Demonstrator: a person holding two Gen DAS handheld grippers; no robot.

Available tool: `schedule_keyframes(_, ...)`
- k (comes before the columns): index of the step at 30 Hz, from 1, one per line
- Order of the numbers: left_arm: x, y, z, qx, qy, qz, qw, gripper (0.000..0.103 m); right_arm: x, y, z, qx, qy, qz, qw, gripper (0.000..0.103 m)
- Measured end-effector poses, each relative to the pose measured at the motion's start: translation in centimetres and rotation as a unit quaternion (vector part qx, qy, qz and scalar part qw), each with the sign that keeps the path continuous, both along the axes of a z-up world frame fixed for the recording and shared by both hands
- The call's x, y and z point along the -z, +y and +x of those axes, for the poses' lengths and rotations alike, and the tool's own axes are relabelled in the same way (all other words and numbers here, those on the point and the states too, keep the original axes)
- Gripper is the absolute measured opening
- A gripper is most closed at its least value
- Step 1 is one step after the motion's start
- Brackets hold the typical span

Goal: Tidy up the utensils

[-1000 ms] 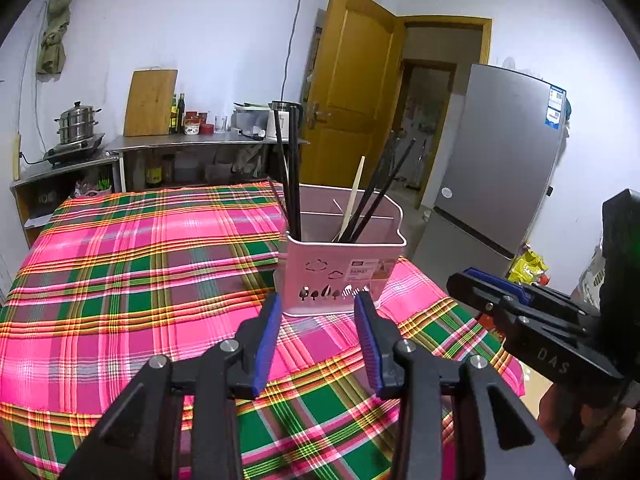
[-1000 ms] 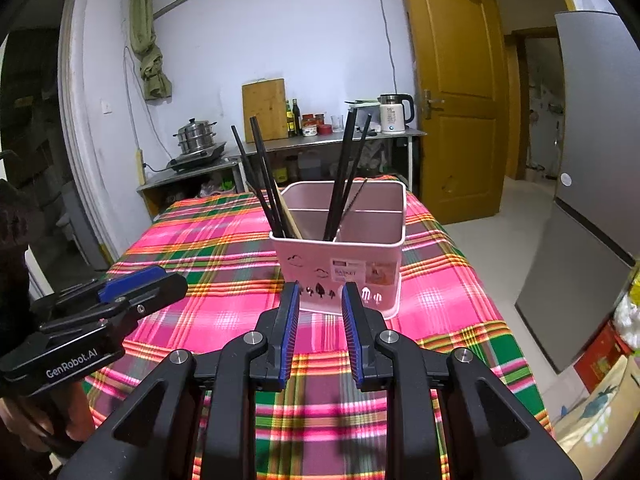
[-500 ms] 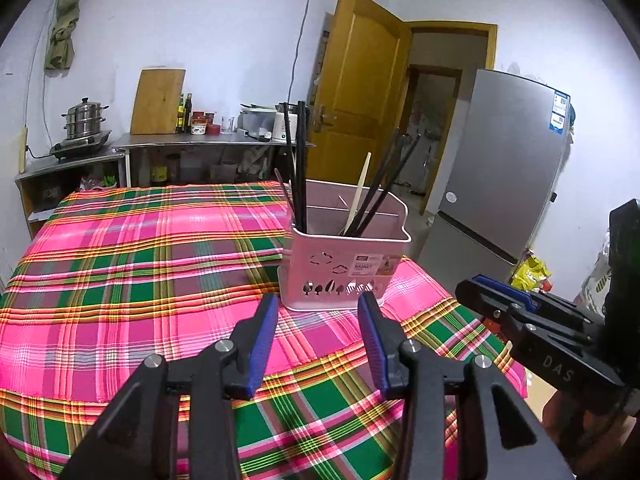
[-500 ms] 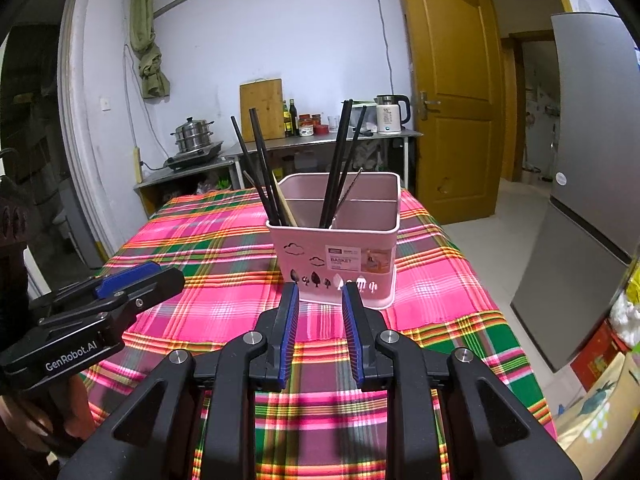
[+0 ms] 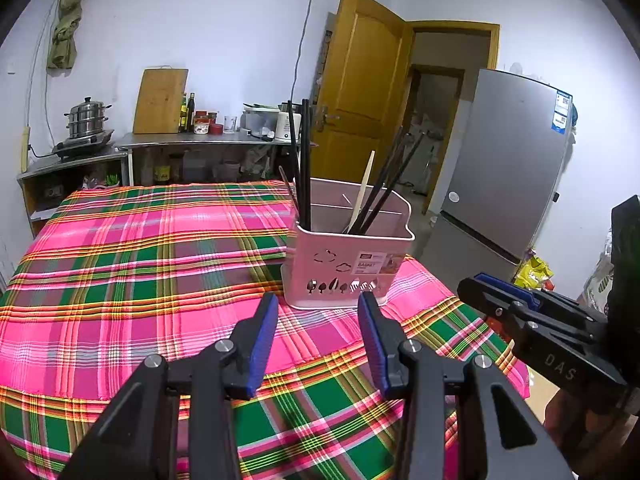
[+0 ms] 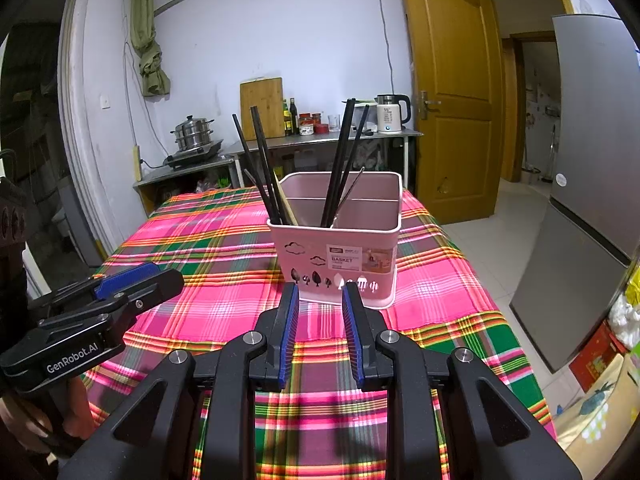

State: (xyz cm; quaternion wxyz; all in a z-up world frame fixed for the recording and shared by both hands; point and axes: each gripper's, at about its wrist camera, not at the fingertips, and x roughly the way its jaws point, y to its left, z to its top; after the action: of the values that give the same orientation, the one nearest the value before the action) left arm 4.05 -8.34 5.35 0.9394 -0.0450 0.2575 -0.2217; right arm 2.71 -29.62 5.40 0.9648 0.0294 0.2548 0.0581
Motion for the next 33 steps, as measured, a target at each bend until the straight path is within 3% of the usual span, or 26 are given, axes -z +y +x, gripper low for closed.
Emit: schedule_keyframes(33, 0.1, -0.13, -0.1, 0.001, 0.0, 0.003, 1.0, 0.043, 0.3, -0.04, 0.16, 0.003, 0.002, -0.002, 1.0, 0.023)
